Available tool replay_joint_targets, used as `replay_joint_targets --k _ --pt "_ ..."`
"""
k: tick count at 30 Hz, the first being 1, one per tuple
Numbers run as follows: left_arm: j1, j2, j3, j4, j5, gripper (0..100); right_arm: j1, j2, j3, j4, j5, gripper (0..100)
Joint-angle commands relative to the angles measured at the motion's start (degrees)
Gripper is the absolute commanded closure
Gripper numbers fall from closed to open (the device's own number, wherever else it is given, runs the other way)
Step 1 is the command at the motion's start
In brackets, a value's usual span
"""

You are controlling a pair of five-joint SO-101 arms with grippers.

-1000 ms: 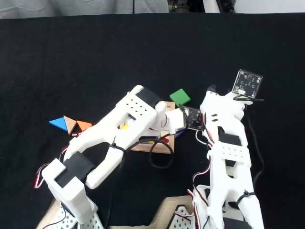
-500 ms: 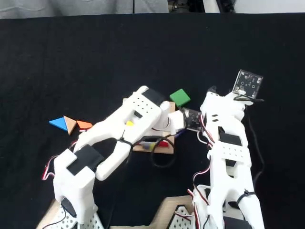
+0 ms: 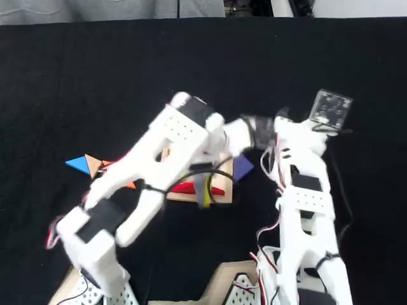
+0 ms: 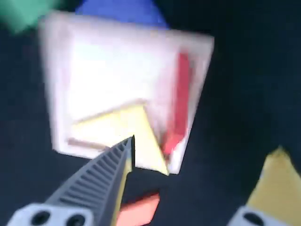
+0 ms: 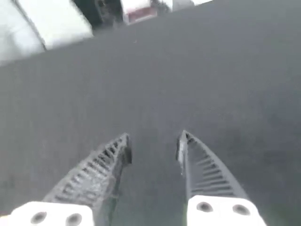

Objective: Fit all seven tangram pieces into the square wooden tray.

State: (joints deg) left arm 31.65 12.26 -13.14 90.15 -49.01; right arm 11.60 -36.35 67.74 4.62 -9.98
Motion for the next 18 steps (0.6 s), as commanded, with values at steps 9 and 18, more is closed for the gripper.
replay_joint_targets --k 9,18 --pt "-19.12 -27.25 -11.82 10.02 17.14 59 -1.67 -0.31 -1.71 -0.53 3.78 83.2" --pt "-37.14 -42.29 6.81 8.26 21.36 59 -7.21 -7.78 -15.60 27.69 12.48 96.0"
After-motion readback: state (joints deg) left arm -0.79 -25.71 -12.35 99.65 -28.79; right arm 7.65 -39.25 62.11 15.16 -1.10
